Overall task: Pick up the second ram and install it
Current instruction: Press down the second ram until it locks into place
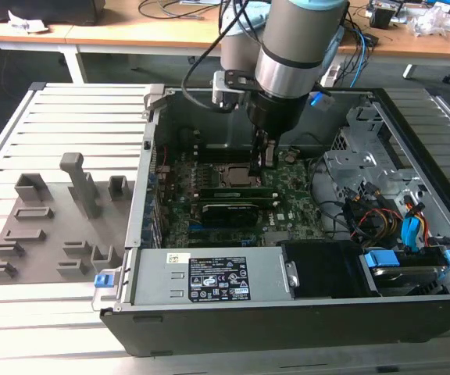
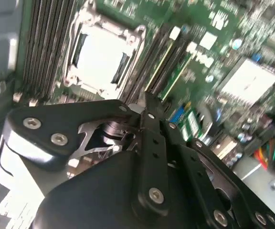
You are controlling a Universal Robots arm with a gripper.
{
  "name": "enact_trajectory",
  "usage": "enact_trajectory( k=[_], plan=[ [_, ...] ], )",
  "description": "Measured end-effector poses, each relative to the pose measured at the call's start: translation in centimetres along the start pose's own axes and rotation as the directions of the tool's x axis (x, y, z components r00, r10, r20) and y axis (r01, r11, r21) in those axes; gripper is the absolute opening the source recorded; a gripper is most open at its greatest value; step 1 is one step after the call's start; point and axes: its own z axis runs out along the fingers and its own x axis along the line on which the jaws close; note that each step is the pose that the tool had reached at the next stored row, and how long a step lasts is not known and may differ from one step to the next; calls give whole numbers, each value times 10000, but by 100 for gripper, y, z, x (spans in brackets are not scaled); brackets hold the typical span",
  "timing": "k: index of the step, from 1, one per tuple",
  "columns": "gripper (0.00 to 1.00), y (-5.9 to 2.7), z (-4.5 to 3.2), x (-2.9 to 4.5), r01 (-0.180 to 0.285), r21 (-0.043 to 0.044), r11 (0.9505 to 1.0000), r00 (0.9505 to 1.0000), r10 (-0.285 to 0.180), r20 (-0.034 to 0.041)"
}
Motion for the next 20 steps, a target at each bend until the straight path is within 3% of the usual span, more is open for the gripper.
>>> enact_trajectory(
  k=[2,5,12,15,16,18,20],
  plan=[
    [11,-61,35,-2,1,-2,10000,10000,-1,-1],
    [11,-247,155,-9,0,-3,10000,10000,0,-1],
    [11,-289,379,1,5,-3,10000,10000,-5,-2],
    [11,-289,379,2,4,-3,10000,10000,-4,16],
    [11,-281,285,0,4,-5,10000,10000,-4,27],
    [11,-249,280,2,11,6,10000,10000,-11,55],
    [11,-26,295,20,16,34,10000,9999,-17,132]
  ],
)
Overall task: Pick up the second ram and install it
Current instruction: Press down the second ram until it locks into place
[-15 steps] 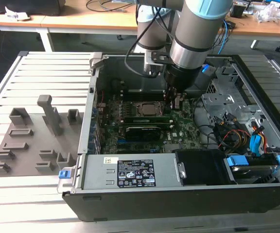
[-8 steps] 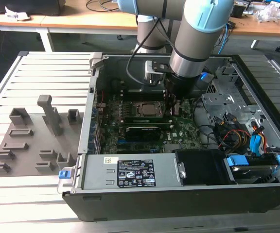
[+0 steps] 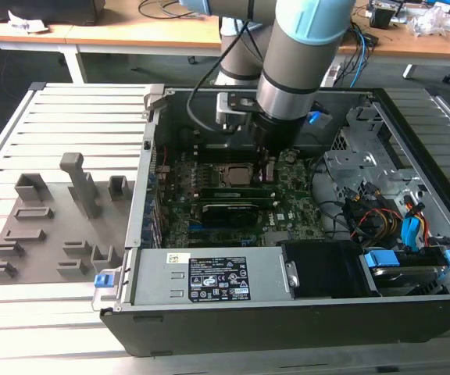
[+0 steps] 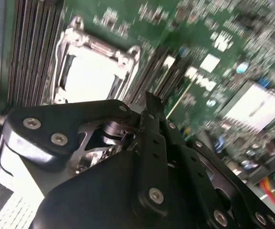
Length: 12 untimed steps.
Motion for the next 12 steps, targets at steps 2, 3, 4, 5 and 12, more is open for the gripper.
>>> enact_trajectory(
  k=[2,3,4,5,12],
  plan=[
    [11,226,17,16,2,20,10000,10000,-2,18],
    [11,323,23,24,1,29,10000,10000,-1,22],
    [11,379,28,28,4,36,10000,10000,-4,24],
    [11,437,33,34,3,41,10000,10000,-3,25],
    [11,655,98,86,8,57,10000,10000,-8,67]
  ],
)
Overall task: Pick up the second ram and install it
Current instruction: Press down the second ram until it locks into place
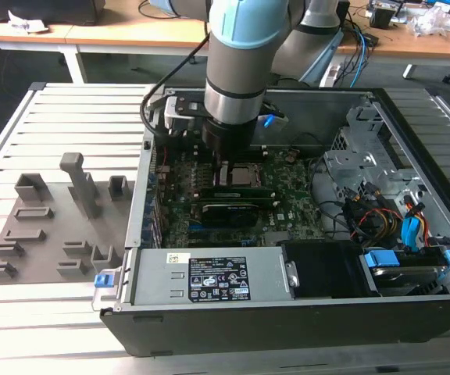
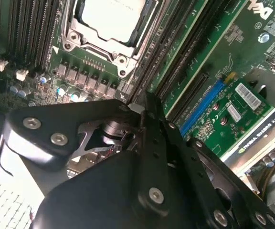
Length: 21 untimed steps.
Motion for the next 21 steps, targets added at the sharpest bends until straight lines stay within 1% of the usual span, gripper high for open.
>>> enact_trajectory(
  k=[2,3,5,6,7,8,9,11,12,13,14,17,18,19,20,21],
  plan=[
    [11,1,16,1,-1,-3,10000,10000,1,-2],
    [11,0,45,4,-1,-4,10000,10000,1,-4],
    [11,-1,63,5,-1,-3,10000,10000,1,2],
    [11,-4,55,3,0,-1,10000,10000,0,17],
    [11,-13,29,-2,4,14,10000,10000,-4,39],
    [11,-25,13,-3,2,0,10000,10000,-2,28],
    [11,-81,2,-6,0,-38,10000,10000,0,41],
    [11,-179,-5,-13,-6,-145,9999,10000,7,66],
    [11,-284,-12,-21,-12,-244,9997,10000,14,79],
    [11,-357,-19,-26,-14,-290,9996,10000,16,79],
    [11,-363,-89,-33,-14,-291,9996,10000,16,81],
    [11,-342,-396,-54,-14,-291,9996,10000,17,81],
    [11,-337,-482,-60,-14,-291,9996,10000,16,82],
    [11,-332,-552,-65,-14,-292,9996,10000,16,80],
    [11,-330,-576,-66,-14,-291,9996,10000,16,81],
    [11,-330,-577,-66,-14,-291,9996,10000,16,82]
  ],
)
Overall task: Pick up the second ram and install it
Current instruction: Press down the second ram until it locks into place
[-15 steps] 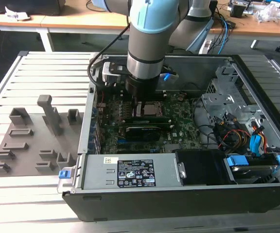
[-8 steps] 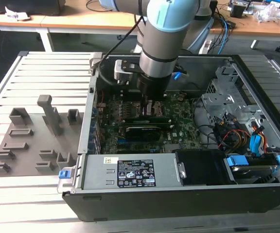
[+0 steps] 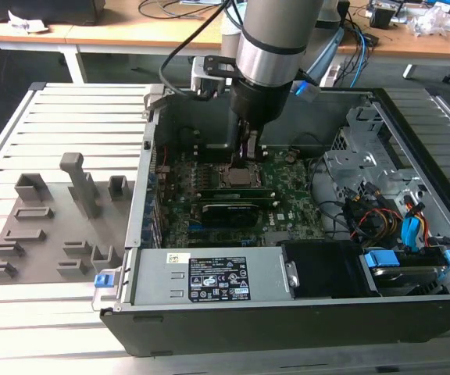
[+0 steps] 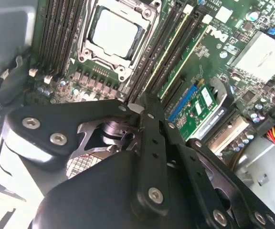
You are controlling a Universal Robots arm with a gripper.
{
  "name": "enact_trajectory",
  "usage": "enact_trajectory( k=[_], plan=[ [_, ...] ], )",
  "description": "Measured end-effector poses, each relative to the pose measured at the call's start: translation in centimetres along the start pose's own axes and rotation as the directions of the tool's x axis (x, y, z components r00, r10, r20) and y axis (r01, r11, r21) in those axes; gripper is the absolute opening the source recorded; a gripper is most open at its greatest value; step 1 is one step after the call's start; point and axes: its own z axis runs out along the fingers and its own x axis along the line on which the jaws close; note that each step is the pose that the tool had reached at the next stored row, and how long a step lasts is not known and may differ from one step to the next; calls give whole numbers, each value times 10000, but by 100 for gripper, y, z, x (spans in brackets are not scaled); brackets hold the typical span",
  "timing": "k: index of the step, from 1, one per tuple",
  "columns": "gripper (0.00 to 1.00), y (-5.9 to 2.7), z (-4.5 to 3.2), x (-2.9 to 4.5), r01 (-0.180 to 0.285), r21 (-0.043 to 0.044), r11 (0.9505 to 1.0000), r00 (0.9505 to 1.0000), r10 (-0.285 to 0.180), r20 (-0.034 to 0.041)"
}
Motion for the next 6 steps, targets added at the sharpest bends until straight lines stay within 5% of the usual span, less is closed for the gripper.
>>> enact_trajectory(
  k=[6],
  plan=[
    [11,0,-2,0,0,-1,10000,10000,0,-1]
  ],
)
